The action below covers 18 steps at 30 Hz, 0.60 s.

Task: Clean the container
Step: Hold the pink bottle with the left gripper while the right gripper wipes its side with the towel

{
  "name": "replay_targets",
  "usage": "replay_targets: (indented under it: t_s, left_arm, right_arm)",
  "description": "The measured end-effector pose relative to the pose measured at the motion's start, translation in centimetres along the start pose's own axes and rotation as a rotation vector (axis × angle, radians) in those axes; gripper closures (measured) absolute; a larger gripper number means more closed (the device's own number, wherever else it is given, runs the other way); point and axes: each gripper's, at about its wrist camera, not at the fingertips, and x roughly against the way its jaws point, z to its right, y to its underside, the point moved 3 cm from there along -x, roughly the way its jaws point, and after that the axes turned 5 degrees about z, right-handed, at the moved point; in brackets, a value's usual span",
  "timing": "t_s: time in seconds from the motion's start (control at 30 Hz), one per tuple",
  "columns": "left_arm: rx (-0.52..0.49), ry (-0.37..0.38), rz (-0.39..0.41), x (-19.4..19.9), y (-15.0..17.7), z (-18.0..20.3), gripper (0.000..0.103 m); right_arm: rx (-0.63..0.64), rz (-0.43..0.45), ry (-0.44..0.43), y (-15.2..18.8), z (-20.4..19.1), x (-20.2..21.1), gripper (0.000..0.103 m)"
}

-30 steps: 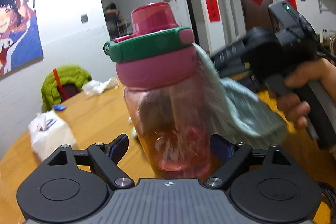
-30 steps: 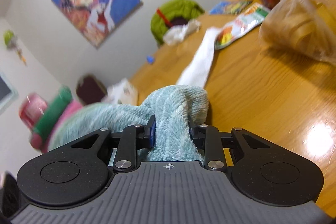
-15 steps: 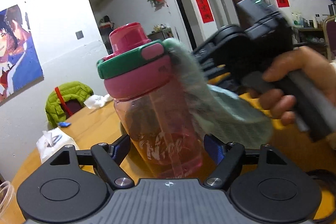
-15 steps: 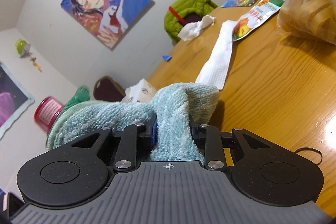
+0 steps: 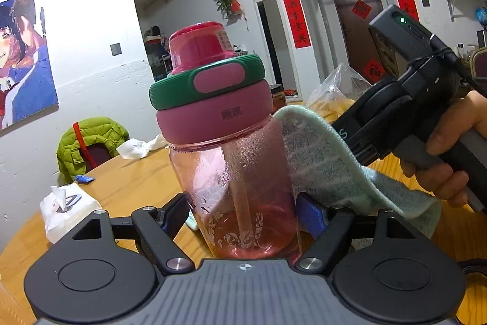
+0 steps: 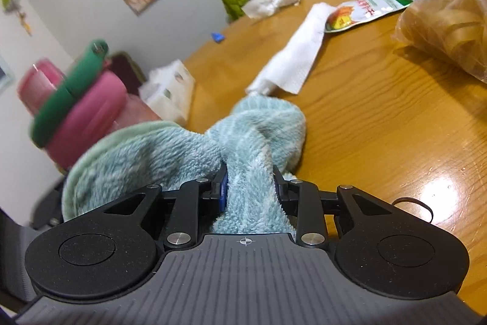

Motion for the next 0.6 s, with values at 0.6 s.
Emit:
replay_targets:
  t_s: [0.6]
  left_arm:
    - [-0.001,0.005,0.006,-0.5,0.4,-0.9,0.028]
  right_arm:
    - [-0.144,-0.002,-0.098,-0.1,1.5,0.8,0.072]
